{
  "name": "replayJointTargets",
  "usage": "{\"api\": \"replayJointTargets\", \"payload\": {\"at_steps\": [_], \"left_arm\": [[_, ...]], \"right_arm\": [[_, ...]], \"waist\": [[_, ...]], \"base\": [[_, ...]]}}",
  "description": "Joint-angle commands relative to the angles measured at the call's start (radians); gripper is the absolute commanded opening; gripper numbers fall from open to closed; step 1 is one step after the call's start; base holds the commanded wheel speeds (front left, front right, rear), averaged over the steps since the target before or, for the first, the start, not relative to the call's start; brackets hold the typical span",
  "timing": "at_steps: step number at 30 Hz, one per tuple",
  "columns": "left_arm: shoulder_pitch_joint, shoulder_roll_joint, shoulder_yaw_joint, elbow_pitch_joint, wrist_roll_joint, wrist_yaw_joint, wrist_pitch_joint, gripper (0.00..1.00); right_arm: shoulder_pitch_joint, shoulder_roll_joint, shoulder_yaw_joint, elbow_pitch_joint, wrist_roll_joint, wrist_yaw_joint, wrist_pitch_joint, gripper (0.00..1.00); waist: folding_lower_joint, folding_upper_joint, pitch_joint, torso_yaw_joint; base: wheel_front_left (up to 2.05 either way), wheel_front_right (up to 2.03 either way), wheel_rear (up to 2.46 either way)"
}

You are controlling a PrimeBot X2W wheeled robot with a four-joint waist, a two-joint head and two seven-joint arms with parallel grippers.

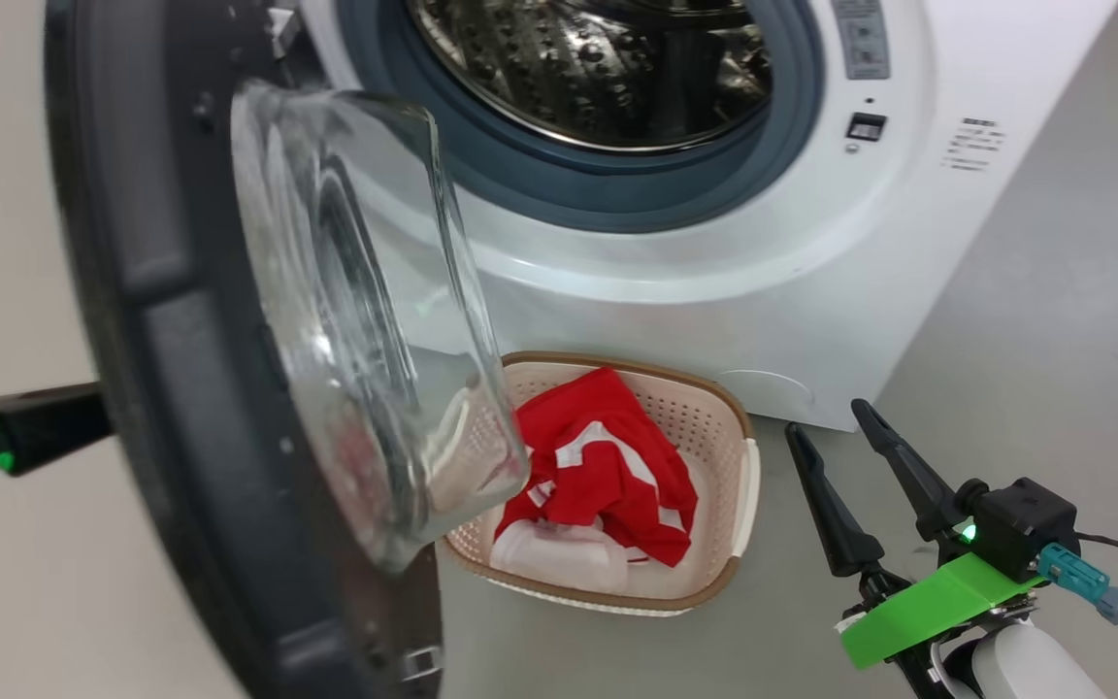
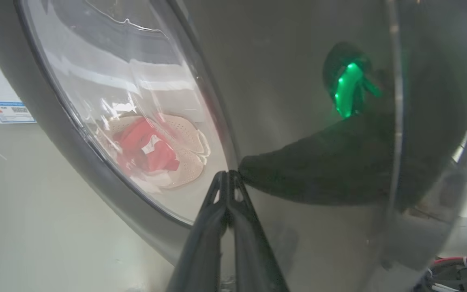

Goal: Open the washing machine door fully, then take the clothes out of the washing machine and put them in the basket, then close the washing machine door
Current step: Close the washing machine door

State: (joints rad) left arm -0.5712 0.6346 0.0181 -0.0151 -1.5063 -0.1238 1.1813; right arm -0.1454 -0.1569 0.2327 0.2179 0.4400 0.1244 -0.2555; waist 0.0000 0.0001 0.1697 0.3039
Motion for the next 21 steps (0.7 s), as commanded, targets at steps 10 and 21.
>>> {"api": "replayJointTargets", "payload": {"at_steps": [10, 21], "left_arm": [[-0.113, -0.044, -0.069, -0.091, 0.071, -0.007, -0.196, 0.00], [-0.193, -0.048, -0.244, -0.043, 0.139, -0.007, -0.455, 0.00]], "right_arm": [[0.010, 0.016, -0.001, -0.036, -0.001, 0.006, -0.006, 1.00], [0.001, 0.036, -0.021, -0.047, -0.003, 0.006, -0.006, 1.00]], "waist": [[0.0000, -0.0001, -0.005, -0.123], [0.0000, -0.0001, 0.024, -0.246]], "base": [[0.00, 0.00, 0.00], [0.00, 0.00, 0.00]]}}
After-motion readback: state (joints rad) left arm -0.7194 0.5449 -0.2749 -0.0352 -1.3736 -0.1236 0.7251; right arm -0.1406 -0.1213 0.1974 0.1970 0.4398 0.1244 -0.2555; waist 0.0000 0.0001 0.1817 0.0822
